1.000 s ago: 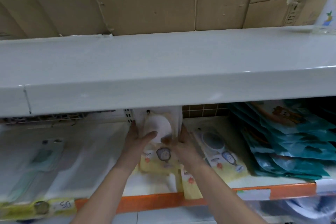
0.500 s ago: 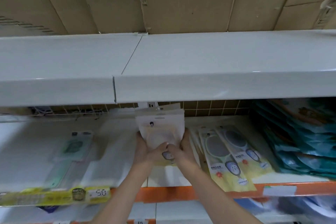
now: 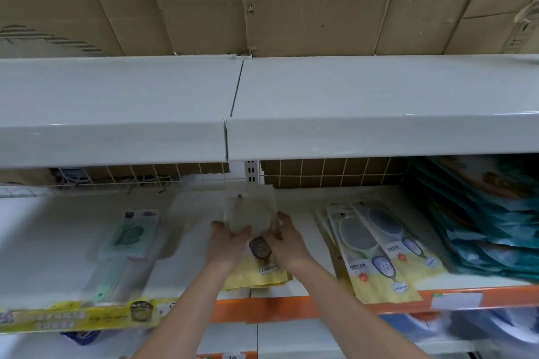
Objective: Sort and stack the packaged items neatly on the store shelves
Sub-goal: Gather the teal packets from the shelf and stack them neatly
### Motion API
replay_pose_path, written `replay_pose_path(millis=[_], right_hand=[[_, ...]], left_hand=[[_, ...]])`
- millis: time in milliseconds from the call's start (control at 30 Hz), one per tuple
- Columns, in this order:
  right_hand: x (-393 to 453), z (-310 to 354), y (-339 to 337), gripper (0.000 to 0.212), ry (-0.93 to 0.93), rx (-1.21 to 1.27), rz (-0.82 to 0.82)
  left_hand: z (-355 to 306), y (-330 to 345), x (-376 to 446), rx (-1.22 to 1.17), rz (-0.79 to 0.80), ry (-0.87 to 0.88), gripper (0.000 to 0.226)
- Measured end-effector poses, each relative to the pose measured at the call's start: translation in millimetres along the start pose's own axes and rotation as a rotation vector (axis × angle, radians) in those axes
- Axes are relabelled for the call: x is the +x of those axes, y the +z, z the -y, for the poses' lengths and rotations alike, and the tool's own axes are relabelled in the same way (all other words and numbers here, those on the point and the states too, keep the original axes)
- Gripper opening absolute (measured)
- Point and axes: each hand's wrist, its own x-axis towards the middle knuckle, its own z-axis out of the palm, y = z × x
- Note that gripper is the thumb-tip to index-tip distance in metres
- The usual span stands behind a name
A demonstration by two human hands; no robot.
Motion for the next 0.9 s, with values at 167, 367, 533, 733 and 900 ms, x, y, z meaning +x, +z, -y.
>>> replay_pose_path(millis=[167, 367, 533, 733, 900], right_hand=[[4.4, -18.7, 23.7, 0.044, 0.088, -0.336, -0.005], [-2.2, -28.3, 2.6, 0.054, 0.024, -0.303, -0.059], [-2.7, -33.7, -67.5, 0.043, -0.034, -0.376, -0.356], [-10.8, -78.5, -181.0, 0.044, 0.246, -0.522, -0.527], [-12.8, -117.6, -220.2, 0.062, 0.439, -0.666, -0.509]], left_hand=[[17.9, -1.6, 3.4, 0.404, 0.043, -0.065, 0.065], [11.7, 3.9, -0.7, 0.689, -0.114, -0.031, 0.081], [-14.6, 34.4, -14.2, 0.590, -0.168, 0.304, 0.065], [-44.5, 115.1, -43.0, 0.162, 0.439, 0.057, 0.058], [-54.5, 148.0, -58.2, -0.368, 0.565, -0.322, 0.024]])
